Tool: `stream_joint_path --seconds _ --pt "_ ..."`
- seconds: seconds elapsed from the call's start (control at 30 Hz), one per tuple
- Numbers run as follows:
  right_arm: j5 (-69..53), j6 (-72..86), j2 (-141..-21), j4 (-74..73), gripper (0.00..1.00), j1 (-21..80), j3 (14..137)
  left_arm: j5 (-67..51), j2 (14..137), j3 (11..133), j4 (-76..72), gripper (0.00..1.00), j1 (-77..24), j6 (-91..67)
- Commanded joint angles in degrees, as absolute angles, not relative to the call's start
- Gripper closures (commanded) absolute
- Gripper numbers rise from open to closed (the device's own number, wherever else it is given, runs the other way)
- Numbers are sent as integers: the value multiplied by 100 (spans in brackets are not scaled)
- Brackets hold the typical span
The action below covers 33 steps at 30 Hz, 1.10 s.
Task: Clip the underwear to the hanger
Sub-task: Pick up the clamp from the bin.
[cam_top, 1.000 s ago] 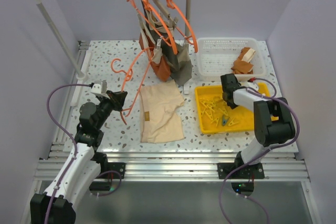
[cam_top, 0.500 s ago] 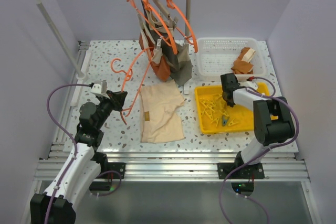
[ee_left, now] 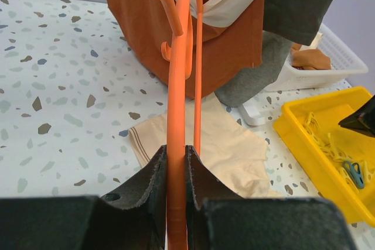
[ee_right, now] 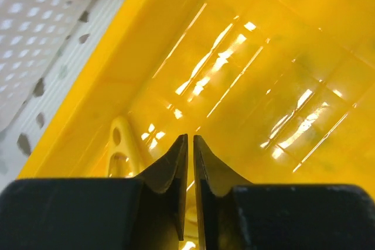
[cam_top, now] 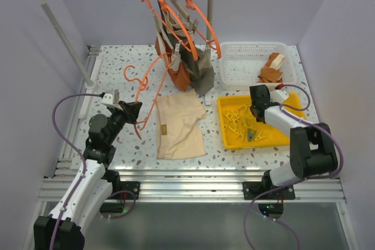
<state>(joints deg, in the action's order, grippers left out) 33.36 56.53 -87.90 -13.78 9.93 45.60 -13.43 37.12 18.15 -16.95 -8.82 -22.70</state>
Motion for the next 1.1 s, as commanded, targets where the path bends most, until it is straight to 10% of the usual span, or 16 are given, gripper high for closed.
stream_joint_path --seconds 0.0,0.03,0.17,0.27,1.07 --pt "3059 4477 -7999 -687 86 1212 4220 -1327 3726 2048 -1969 100 -932 -2092" --pt "2858 4334 -7885 -468 61 1326 4027 -1318 3735 2057 -1969 100 -932 -2092" --pt "2321 3605 -7541 -44 19 1538 3683 -1345 3727 2083 -1942 100 -932 -2083" --pt "2076 3288 -7497 -35 14 1582 3595 -1327 3656 2074 -1907 100 -932 -2074" --pt "1486 2681 -7540 -167 37 1652 3410 -1362 3577 2092 -1872 100 -932 -2057"
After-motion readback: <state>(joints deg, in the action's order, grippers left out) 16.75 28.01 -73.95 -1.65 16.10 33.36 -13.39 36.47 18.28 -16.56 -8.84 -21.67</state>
